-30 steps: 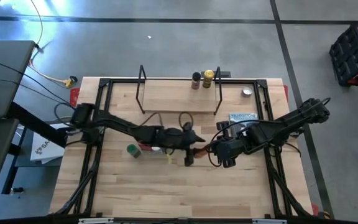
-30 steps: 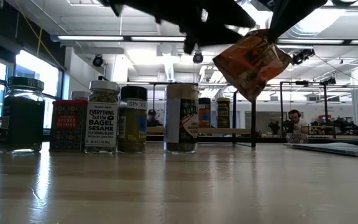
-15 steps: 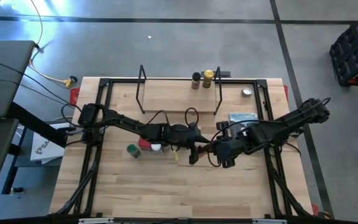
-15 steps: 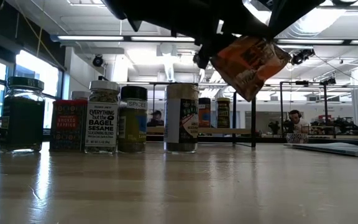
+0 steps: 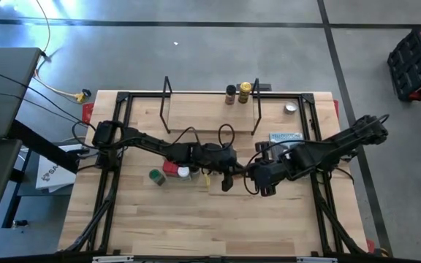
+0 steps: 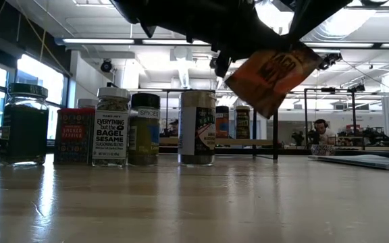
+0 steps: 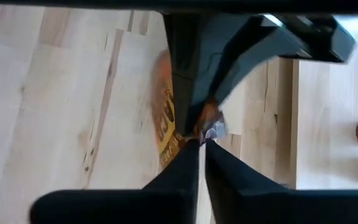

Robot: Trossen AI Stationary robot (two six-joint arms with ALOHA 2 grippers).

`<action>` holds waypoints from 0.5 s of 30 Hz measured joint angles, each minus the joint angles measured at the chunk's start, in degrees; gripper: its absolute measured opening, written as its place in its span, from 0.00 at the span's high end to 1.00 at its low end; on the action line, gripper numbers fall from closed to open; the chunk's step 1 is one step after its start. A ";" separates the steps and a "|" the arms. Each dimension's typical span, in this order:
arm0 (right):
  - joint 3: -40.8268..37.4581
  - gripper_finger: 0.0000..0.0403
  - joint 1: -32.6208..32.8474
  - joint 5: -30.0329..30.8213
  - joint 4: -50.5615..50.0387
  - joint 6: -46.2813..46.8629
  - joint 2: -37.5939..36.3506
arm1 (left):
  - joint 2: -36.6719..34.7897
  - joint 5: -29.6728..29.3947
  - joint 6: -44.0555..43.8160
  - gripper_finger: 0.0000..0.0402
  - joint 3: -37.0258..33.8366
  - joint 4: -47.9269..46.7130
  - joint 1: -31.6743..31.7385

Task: Shelf spices
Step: Put the orange seasoning pack on the shelf

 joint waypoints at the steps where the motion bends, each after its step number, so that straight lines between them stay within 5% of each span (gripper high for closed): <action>1: 0.00 0.92 0.00 0.13 -0.48 0.98 -0.32 | -0.05 0.00 0.00 1.00 0.00 -0.45 0.04; 8: 0.02 0.74 0.02 1.37 -3.84 6.51 -4.04 | -2.54 -0.44 1.54 1.00 -0.07 -3.98 0.99; 15: -0.68 0.72 -0.52 -1.31 1.50 7.27 -4.71 | -5.88 -4.33 7.37 1.00 -0.07 -4.97 -0.41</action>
